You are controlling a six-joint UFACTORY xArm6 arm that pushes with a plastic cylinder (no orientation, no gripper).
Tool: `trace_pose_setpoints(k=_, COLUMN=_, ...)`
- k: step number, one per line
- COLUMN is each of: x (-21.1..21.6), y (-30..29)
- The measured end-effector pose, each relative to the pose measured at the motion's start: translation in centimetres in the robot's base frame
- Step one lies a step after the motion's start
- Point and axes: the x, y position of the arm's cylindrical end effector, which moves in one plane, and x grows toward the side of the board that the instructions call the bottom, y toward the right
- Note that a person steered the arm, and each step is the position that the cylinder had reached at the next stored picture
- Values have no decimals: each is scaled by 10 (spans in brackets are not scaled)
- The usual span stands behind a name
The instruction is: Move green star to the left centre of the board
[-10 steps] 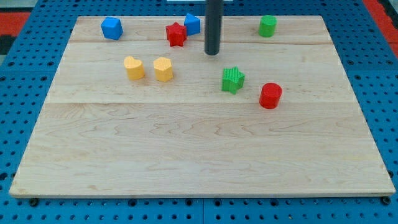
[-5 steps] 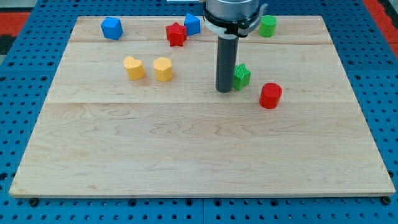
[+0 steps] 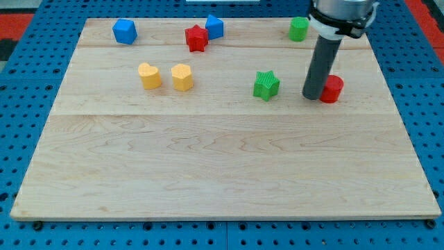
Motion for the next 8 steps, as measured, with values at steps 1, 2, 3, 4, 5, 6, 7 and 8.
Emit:
trace_pose_setpoints(k=1, x=-3, y=-13)
trace_pose_setpoints(k=2, x=-27, y=-24)
trace_pose_setpoints(k=3, x=-30, y=-64)
trace_pose_setpoints(k=4, x=6, y=-125)
trace_pose_setpoints(k=5, x=43, y=-151)
trace_pose_setpoints(k=6, x=48, y=-210)
trace_pose_setpoints(k=7, x=62, y=-186)
trace_pose_setpoints(k=8, x=82, y=-248)
